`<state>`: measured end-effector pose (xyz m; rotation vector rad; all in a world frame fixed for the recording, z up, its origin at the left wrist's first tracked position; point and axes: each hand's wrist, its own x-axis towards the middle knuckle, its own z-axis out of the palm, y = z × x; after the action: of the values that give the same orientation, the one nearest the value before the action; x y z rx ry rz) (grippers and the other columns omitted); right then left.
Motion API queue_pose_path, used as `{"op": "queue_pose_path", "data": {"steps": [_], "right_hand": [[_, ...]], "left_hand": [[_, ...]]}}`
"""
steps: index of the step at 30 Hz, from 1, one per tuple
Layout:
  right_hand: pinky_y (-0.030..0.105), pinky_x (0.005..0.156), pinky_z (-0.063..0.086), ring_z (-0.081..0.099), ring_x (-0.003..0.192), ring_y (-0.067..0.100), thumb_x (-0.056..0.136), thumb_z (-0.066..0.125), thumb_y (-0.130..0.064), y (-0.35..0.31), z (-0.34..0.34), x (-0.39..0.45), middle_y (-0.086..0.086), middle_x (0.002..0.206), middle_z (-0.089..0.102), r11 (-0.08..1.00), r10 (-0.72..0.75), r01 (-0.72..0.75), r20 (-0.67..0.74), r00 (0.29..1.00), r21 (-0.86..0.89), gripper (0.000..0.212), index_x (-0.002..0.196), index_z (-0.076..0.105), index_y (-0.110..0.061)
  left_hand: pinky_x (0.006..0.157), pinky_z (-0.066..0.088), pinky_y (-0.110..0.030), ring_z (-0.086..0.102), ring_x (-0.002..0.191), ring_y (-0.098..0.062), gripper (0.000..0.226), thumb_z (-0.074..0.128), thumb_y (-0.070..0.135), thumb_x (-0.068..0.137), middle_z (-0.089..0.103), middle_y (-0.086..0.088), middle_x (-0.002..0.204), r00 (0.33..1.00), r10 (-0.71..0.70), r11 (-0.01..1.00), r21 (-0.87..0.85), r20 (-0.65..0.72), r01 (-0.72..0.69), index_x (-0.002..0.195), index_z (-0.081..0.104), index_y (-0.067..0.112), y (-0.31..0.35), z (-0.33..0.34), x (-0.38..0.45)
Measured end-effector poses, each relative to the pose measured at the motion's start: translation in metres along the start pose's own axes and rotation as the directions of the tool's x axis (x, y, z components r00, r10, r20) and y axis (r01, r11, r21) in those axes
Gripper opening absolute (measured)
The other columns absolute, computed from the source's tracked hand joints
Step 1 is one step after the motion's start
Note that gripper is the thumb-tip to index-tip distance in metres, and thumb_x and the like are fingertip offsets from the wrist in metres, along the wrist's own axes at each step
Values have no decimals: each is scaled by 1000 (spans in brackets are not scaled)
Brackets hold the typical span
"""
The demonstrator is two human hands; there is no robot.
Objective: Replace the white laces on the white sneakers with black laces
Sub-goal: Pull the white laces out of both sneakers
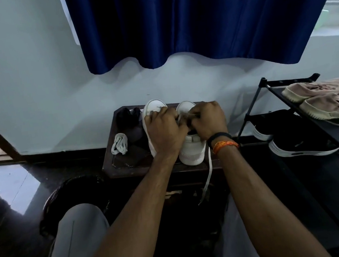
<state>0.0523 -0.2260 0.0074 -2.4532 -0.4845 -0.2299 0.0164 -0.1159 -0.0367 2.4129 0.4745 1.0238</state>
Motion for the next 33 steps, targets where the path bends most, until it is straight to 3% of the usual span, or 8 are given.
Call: {"op": "queue_pose_path", "data": {"steps": [5,9,13,16,21,25,28,33], "right_hand": [[22,66,42,66,80,23,82,66,-16,2,-10,-1,7,84,78,846,392,-239,-251,885,477,16,84,82,-15],[24,73,50,67,73,23,78,67,-18,9,-20,5,2,66,73,573,674,-343,-190,714,744,16,71,81,-16],[39,58,55,63,48,28,74,62,5,20,-38,9,12,54,64,121,800,-121,-25,600,985,27,49,62,-4],[33,52,51,56,44,24,77,55,10,25,-49,10,11,51,58,40,807,-28,-16,590,999,23,57,55,-2],[28,49,49,61,52,25,74,56,-17,32,-31,7,7,59,65,409,651,-287,-57,757,866,24,51,63,-12],[31,67,53,58,63,28,73,62,-26,34,-27,4,8,72,66,749,593,-459,-173,786,478,23,66,73,-7],[29,62,39,51,62,31,82,60,-11,34,-27,0,7,59,55,838,505,-445,-141,851,317,19,66,69,-4],[35,92,54,68,100,28,79,67,-22,35,-27,-6,6,104,76,912,388,-337,-227,893,235,25,100,79,-18]], "left_hand": [[82,35,-39,56,78,-28,20,56,36,76,60,0,73,1000,-1,1000,24,16,1,67,55,18,1,-1,-1],[82,34,-39,56,78,-27,18,60,33,76,61,0,74,1000,-5,1000,25,24,4,68,55,17,1,-1,-1],[83,33,-39,58,79,-28,17,64,31,77,63,-1,75,1000,-13,1000,28,13,13,71,58,16,1,-2,-1],[85,32,-37,60,81,-27,13,70,28,77,67,1,79,1000,12,1000,13,-17,-12,79,63,17,2,-3,-1],[86,26,-34,56,94,-27,22,71,23,75,65,2,95,994,96,993,60,48,-98,96,67,24,5,-8,2],[95,25,-36,45,114,-26,36,67,13,69,56,2,123,963,173,977,90,206,-194,101,73,28,14,-10,14],[97,21,-36,42,120,-23,32,61,20,71,55,6,129,905,258,957,42,338,-288,97,77,30,23,-12,30],[92,19,-32,49,111,-20,19,74,19,77,67,9,114,814,316,924,39,487,-381,93,77,31,30,-9,48]]}}
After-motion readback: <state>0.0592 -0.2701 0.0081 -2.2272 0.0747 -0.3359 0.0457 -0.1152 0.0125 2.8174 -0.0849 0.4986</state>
